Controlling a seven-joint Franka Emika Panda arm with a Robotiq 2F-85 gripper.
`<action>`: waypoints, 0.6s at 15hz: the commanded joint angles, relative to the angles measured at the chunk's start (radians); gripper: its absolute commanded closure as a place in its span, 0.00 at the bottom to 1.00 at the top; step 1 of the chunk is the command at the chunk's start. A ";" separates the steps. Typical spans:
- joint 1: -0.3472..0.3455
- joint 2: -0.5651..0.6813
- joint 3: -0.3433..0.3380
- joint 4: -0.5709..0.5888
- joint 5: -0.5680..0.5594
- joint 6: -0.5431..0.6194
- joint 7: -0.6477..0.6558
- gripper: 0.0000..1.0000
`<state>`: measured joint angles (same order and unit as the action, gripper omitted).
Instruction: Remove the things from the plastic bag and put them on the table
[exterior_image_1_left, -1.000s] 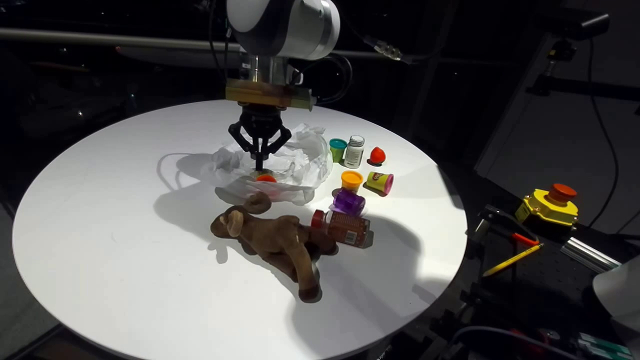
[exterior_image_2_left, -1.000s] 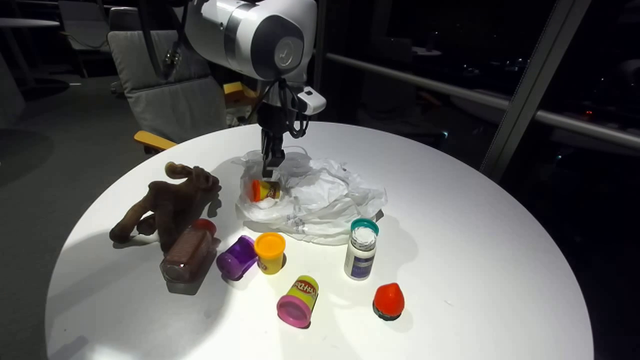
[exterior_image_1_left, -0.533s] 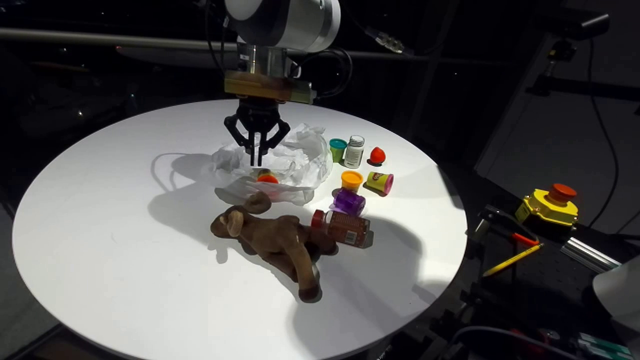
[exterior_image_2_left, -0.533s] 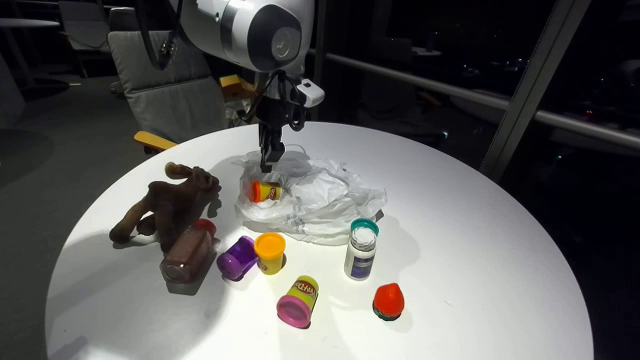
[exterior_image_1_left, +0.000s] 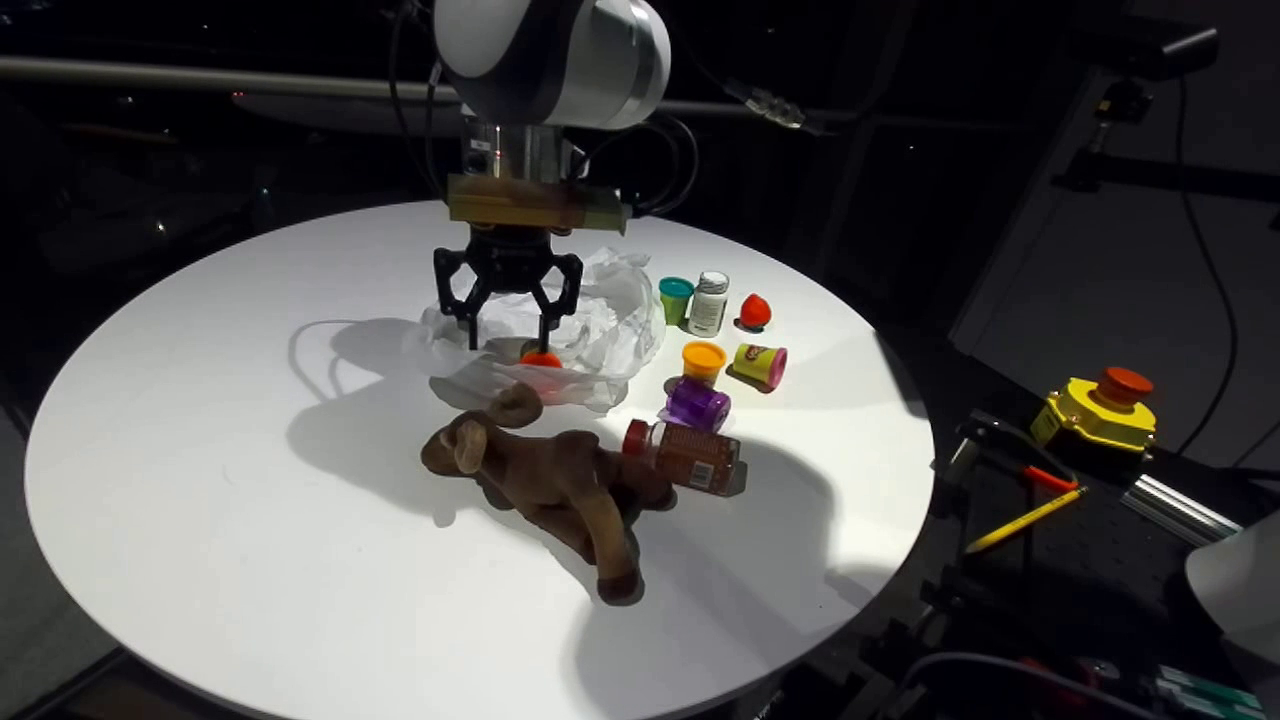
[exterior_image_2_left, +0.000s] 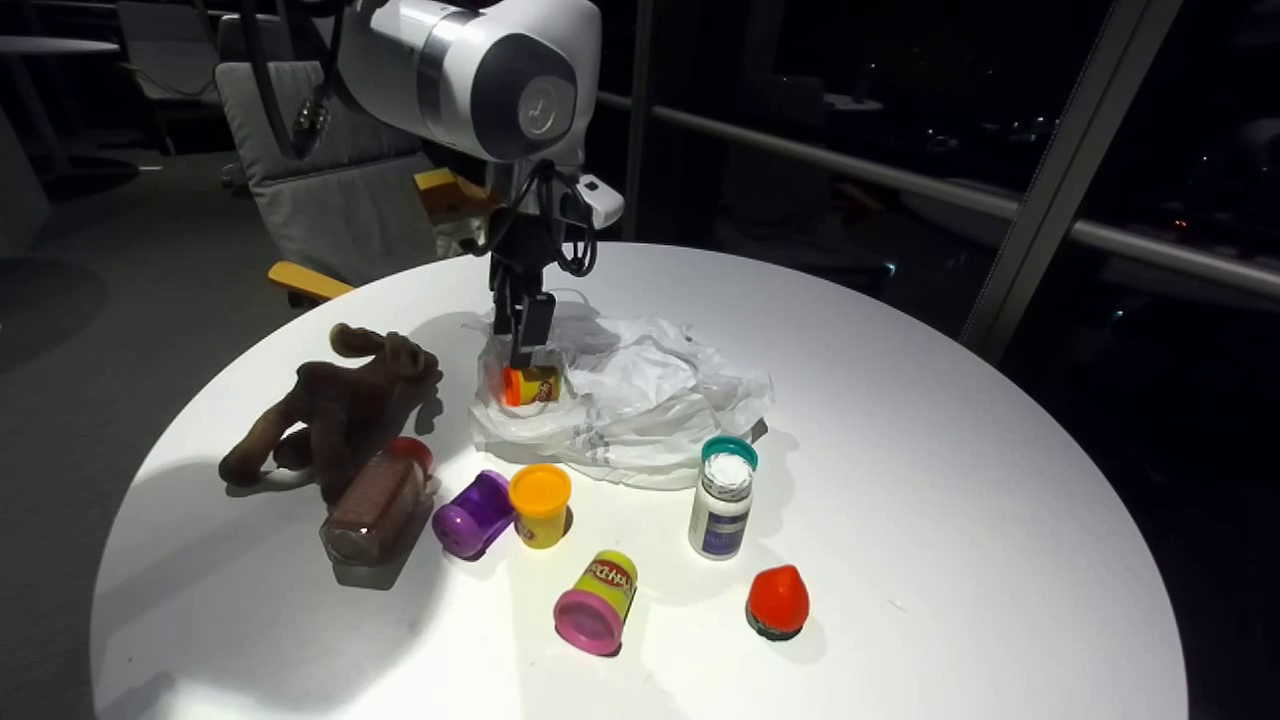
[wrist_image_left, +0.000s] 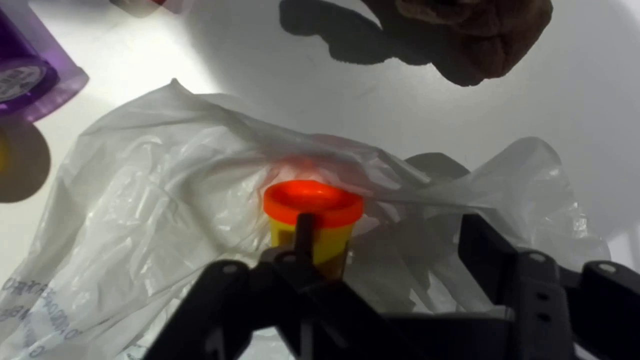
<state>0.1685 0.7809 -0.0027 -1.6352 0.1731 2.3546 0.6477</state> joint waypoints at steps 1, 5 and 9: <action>0.008 -0.023 -0.015 -0.012 -0.011 0.021 -0.021 0.00; 0.002 -0.033 -0.031 -0.019 -0.021 0.021 -0.036 0.00; -0.001 -0.017 -0.043 -0.025 -0.021 0.015 -0.045 0.00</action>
<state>0.1666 0.7755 -0.0384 -1.6383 0.1639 2.3641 0.6162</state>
